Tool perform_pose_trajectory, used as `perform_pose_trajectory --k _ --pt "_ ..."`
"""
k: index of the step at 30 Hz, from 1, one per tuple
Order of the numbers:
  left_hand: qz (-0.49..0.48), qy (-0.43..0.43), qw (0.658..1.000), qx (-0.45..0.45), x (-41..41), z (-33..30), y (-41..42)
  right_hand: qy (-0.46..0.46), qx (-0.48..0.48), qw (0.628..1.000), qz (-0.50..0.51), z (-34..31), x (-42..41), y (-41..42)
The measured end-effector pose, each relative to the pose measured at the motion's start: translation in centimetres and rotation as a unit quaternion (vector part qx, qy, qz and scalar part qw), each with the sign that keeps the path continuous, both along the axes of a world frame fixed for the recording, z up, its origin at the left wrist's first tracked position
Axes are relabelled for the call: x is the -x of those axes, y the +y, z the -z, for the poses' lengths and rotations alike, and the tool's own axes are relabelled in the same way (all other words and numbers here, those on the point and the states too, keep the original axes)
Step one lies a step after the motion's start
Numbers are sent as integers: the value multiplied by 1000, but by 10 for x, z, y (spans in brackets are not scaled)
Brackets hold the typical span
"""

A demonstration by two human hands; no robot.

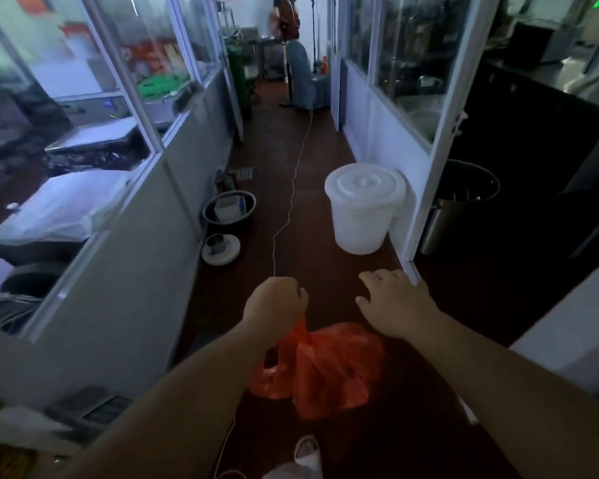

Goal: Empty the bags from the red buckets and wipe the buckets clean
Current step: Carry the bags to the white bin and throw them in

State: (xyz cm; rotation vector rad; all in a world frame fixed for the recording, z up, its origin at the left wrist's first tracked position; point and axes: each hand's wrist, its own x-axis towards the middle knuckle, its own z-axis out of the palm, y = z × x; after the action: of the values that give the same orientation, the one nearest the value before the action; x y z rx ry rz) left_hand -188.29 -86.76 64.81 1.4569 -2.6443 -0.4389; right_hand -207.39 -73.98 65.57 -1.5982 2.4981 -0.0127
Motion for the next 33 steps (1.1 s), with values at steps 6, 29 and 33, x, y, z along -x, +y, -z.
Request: perform_pose_trajectory --k 6,29,33 --pt "-23 5 999 -24 83 23 -114 31 -16 999 -1 10 83 -119" --pt "-104 38 994 -8 361 21 -539 23 -61 997 -33 33 396 -555" --pt "-122 47 991 19 393 13 -608 24 -73 995 -58 29 436 -629"
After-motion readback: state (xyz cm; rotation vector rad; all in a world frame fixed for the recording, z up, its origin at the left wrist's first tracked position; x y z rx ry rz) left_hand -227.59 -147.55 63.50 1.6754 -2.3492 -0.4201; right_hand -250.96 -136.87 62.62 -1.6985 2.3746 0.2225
